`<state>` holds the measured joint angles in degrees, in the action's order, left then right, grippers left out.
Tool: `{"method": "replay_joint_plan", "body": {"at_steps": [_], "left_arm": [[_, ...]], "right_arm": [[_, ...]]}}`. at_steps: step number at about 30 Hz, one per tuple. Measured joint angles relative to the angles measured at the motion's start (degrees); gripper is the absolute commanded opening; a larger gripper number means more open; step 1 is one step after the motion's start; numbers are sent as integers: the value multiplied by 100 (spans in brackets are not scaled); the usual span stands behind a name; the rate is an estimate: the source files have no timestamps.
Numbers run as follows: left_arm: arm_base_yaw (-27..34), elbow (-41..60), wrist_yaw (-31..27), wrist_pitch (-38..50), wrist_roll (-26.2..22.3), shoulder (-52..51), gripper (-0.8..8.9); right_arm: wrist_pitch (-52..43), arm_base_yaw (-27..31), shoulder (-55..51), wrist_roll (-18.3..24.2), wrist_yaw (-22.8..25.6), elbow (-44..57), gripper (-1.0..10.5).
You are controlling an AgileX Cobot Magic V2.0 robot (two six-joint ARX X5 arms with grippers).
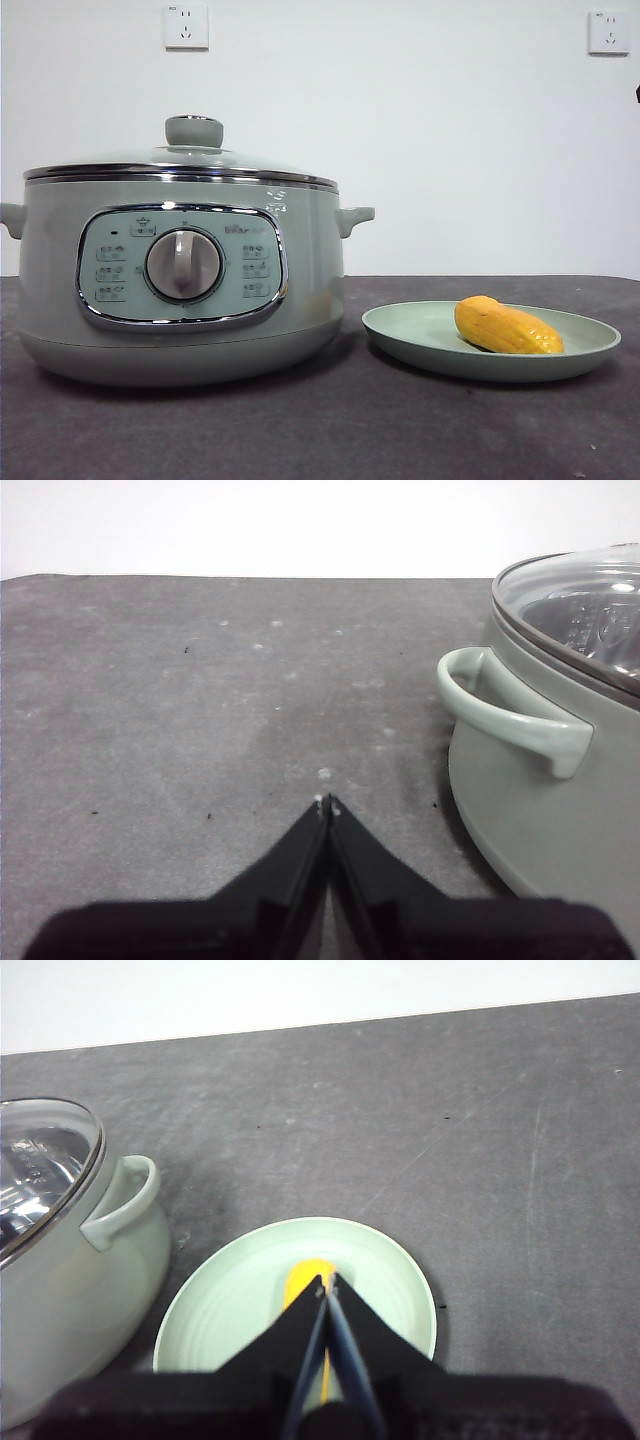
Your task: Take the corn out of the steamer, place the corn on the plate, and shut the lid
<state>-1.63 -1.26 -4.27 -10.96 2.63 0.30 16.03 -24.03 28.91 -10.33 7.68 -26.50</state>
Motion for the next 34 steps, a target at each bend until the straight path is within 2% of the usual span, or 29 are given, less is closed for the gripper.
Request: {"method": "replay_joint_plan", "body": {"at_steps": [6,10,12,15,19,22,34], "left_arm": [[-2,0,0,0,0,0,-3],[-2,0,0,0,0,0,-3],[-2,0,0,0,0,0,-3],[-2,0,0,0,0,0,-3],[-2,0,0,0,0,0,-3],[-2,0,2,0,0,0,-3],[0,0,0,0,0,0,-3]], "right_arm": [[101,4,-52,59,15,0,1],[177,216,-367,520,35,79,1],[90,457,-584,763,-85,223,1],[-229,957,-953,977,-533,614,1],[-649,1580,-1602,1051,-890,1338,1],[-743,1843,-2076,1056,-909,1810,1],[-575,1956,-2715,979,-916,2540,1]]}}
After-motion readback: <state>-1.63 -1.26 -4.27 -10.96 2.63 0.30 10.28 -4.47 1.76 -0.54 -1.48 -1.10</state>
